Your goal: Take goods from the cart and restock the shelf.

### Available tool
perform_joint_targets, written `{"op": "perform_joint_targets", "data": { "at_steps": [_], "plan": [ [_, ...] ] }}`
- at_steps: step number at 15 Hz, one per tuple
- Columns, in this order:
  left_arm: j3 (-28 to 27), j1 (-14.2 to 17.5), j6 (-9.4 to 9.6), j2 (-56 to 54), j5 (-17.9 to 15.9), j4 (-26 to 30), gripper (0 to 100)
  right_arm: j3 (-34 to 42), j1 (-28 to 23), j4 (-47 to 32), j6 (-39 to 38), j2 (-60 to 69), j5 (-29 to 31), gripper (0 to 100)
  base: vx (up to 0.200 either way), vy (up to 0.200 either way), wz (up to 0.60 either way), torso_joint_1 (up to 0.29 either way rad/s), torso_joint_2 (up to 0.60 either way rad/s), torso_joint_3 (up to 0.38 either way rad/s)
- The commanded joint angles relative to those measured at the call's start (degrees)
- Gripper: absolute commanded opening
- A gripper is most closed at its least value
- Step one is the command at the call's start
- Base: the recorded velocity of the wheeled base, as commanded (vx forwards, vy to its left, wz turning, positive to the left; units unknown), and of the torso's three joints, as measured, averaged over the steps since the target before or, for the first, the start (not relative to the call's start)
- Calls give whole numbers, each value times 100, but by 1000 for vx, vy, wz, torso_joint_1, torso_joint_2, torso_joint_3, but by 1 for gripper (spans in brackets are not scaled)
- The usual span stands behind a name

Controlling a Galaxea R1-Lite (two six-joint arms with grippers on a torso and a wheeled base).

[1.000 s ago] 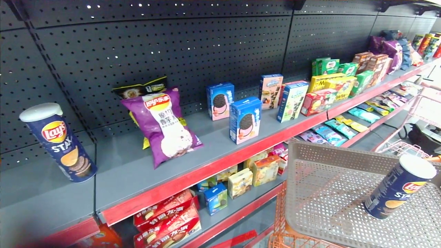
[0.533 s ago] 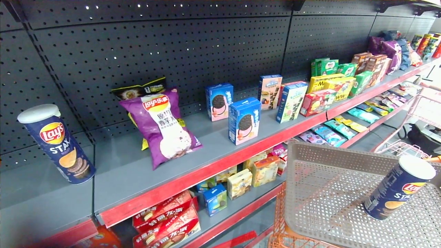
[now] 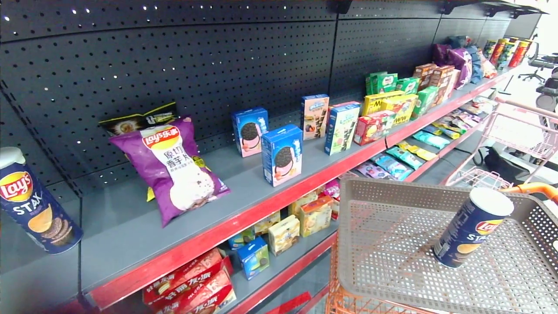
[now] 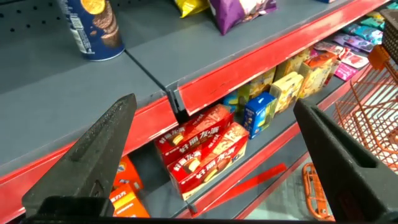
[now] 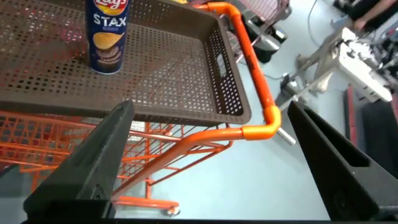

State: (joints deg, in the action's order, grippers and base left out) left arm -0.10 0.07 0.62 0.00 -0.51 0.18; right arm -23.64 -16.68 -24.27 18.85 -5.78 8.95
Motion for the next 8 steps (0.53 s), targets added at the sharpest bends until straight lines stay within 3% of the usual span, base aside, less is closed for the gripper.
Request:
{"op": "perform_joint_targets", "data": {
  "at_steps": [1, 4, 5, 6, 8],
  "plan": [
    [1, 1, -1, 0, -2, -1, 100, -572, -46, 45, -426, -1312, -51, 100, 0, 0, 0, 0, 0, 0],
    [1, 10, -1, 0, -2, -1, 100, -985, 490, 854, -1542, -3878, -130, 100, 0, 0, 0, 0, 0, 0],
    [1, 10, -1, 0, -2, -1, 100, -985, 490, 854, -1542, -3878, -130, 100, 0, 0, 0, 0, 0, 0],
    [1, 1, -1, 0, -2, -1, 100, -1002, 490, 1706, -1762, -4924, -113, 100, 0, 0, 0, 0, 0, 0],
    [1, 1, -1, 0, -2, -1, 100, -668, 490, 2805, -1709, -5671, -77, 100, 0, 0, 0, 0, 0, 0]
  ]
}}
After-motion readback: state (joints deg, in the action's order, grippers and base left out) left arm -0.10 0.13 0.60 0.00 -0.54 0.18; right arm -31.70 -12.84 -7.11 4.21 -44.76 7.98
